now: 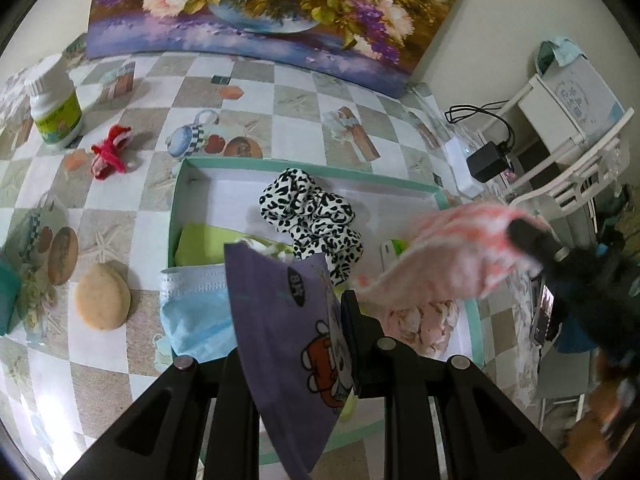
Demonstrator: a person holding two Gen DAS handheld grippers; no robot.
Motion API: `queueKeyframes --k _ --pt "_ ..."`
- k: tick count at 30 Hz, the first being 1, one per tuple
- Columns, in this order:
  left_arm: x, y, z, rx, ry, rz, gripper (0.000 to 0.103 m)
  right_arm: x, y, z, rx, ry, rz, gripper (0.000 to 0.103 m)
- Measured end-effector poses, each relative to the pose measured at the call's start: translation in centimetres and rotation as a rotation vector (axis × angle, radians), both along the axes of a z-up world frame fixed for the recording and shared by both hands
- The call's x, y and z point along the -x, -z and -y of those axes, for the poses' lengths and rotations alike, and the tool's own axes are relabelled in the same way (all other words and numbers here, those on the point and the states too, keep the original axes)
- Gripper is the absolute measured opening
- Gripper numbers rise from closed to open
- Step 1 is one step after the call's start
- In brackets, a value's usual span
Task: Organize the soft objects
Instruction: 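Carry the purple packet and striped cloth into the tray and release both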
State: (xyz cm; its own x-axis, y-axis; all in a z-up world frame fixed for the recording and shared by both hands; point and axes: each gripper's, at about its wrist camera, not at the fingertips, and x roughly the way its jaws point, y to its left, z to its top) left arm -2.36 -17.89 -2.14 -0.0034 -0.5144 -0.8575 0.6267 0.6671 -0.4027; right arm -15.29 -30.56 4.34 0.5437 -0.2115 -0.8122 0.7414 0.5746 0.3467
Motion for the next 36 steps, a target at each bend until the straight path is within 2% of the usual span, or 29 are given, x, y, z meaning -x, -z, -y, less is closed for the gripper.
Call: queueKeyframes --k 11,21,27,30,32,36 --pt "-0.9 1.1 0.1 0.005 -0.027 -0.044 0.02 -2.0 6.3 -0.2 -0.131 -0.052 -0.211 0.011" --pt "-0.7 2.6 0.8 -0.069 -0.014 -0.057 0.021 -2.8 10.1 -0.7 -0.188 -0.099 -0.355 0.011" --pt "-0.7 2.2 0.7 -0.08 -0.018 -0.08 0.035 -2.9 10.4 -0.8 -0.177 -0.102 -0.398 0.035" --pt "-0.9 1.6 0.5 -0.082 -0.028 -0.063 0.041 -2.9 10.2 -0.7 -0.16 -0.089 -0.416 0.054" --pt "-1.1 1.2 0.4 -0.075 -0.037 -0.062 0.049 -2.8 10.1 -0.6 -0.158 -0.082 -0.414 0.056" --pt "-1.3 0.3 0.0 -0.063 -0.051 -0.05 0.054 -2.5 9.2 -0.4 -0.143 -0.08 -0.409 0.061"
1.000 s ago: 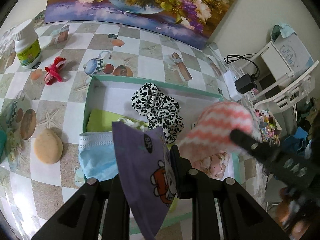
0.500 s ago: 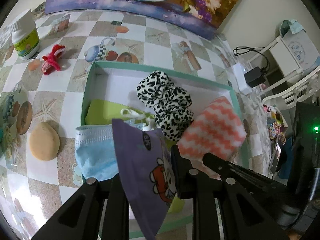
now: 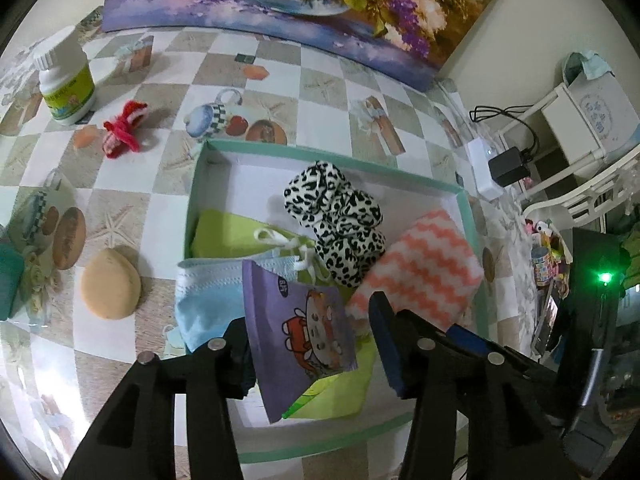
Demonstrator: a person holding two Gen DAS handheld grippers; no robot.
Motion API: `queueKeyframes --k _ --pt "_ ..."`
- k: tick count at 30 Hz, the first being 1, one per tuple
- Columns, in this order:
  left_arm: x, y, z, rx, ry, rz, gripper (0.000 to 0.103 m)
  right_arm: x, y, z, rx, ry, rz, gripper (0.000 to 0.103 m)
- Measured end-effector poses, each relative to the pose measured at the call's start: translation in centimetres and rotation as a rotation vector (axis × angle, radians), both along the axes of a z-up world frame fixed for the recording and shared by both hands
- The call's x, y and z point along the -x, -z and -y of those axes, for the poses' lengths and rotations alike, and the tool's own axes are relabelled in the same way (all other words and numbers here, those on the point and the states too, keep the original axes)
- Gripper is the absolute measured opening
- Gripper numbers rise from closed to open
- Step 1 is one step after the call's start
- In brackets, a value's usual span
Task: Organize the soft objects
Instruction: 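Carry the purple packet and striped cloth into the tray and release both, then move both grippers toward the tan round sponge and red bow clip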
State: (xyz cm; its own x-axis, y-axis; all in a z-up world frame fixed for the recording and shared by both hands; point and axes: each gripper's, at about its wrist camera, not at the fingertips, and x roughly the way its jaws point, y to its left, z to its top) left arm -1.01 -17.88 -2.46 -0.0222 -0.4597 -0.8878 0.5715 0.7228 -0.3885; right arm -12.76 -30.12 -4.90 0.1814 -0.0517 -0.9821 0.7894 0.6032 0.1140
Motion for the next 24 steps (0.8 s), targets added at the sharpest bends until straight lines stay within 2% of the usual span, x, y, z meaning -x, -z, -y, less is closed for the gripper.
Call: queueKeyframes --k 2,4,11,18,22,24 --pt "-0.2 -0.4 -0.3 0.004 -0.014 0.008 0.068 0.0 -0.6 -0.1 0.016 -0.001 0.001 0.063" --pt "-0.5 -0.8 -0.7 0.004 -0.034 0.021 0.073 0.0 -1.1 -0.1 0.036 0.0 0.002 0.068" --pt "-1.7 -2.2 -2.0 0.028 -0.094 0.048 0.086 0.5 -2.7 -0.1 0.074 0.015 0.021 0.074" --pt "-2.8 -2.9 -3.4 0.04 -0.139 0.044 0.089 0.9 -3.7 -0.1 0.109 0.026 0.03 0.086" --pt "-3.7 -3.0 -4.7 -0.047 -0.187 0.106 0.089 0.7 -3.9 -0.2 0.133 0.028 0.033 0.1" --pt "-4.4 -2.9 -5.5 -0.104 -0.226 0.143 0.089 0.6 -4.0 -0.4 0.14 0.023 0.033 0.102"
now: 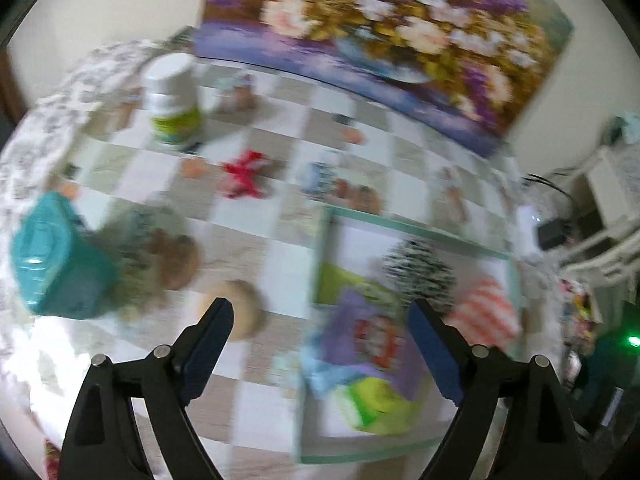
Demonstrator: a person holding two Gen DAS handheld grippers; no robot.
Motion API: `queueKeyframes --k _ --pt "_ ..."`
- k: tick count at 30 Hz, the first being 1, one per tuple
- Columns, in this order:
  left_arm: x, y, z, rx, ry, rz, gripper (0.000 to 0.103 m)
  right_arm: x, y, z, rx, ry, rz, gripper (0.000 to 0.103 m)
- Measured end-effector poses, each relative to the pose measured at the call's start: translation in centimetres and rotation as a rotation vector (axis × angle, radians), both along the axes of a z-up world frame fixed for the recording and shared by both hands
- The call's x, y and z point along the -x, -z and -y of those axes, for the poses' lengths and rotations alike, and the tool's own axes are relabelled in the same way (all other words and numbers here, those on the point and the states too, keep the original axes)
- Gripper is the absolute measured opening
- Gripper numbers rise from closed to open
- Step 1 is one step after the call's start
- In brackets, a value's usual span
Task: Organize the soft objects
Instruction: 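Move both grippers toward the tan round sponge and red bow clip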
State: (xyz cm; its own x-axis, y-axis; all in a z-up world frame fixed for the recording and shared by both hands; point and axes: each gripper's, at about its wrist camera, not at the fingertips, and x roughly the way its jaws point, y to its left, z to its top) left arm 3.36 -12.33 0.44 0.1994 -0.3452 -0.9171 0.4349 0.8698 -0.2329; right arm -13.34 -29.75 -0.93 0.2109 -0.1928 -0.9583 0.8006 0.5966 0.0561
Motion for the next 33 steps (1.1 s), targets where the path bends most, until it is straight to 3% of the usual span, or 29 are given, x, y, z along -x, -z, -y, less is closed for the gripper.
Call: queueKeyframes --k 6,19,24,33 --pt "-2.2 0.0 -2.7 -0.081 -0.078 0.033 0.09 -1.2 -0.4 -1.2 0.021 -0.041 0.009 0.102" --pt "-6.6 -3.8 -10.7 -0.014 -0.213 0.088 0.09 -5.3 -3.5 -6.4 0.093 -0.227 0.161 0.102" --pt "-7.5 -4.6 -13.1 -0.042 -0.255 0.129 0.09 -7.3 -3.4 -8.7 0.069 -0.31 0.193 0.102" --pt "-9.0 -4.2 -15.4 -0.041 -0.289 0.103 0.09 -10.9 -2.2 -12.0 0.005 -0.413 0.214 0.102"
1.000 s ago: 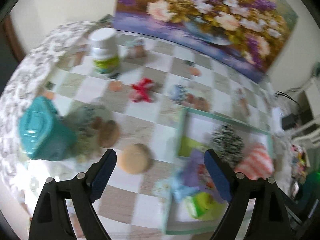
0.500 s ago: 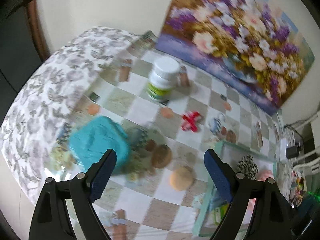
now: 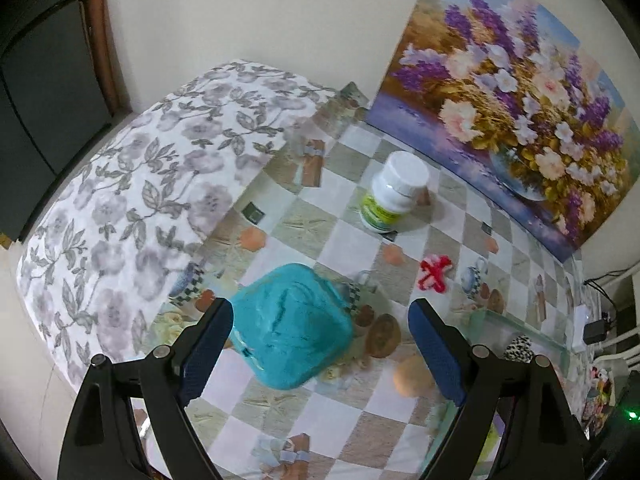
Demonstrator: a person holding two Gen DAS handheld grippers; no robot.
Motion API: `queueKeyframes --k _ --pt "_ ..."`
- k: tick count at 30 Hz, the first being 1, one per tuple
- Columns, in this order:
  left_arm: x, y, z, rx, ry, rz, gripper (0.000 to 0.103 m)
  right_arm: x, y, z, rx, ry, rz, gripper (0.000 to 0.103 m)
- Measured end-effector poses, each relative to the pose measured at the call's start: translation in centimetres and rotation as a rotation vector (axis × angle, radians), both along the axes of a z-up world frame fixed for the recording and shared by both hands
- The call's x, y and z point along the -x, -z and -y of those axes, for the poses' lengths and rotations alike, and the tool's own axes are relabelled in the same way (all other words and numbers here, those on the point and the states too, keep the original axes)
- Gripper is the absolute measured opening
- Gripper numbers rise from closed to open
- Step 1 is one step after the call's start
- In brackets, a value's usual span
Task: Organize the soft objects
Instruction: 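Move both grippers toward the tan round sponge and red bow clip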
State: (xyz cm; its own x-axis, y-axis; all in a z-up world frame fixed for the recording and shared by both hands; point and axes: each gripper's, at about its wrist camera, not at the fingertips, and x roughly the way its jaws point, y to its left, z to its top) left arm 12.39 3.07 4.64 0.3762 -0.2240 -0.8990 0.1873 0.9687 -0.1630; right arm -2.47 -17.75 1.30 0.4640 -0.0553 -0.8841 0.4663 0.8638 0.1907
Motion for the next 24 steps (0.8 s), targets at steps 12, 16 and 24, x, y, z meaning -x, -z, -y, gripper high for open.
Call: queueKeyframes --k 12,16,24 --pt "-2.8 0.9 -3.5 0.01 -0.122 -0.015 0.09 -4.7 2.5 -4.3 -0.011 -0.137 -0.032 0.102" --pt "-3.0 1.0 -2.7 0.02 -0.09 -0.022 0.09 -5.8 3.6 -5.3 0.005 -0.181 -0.058 0.096" --pt "-3.3 1.0 1.3 0.013 0.018 -0.023 0.09 -6.9 6.6 -6.0 -0.015 -0.21 -0.134 0.087"
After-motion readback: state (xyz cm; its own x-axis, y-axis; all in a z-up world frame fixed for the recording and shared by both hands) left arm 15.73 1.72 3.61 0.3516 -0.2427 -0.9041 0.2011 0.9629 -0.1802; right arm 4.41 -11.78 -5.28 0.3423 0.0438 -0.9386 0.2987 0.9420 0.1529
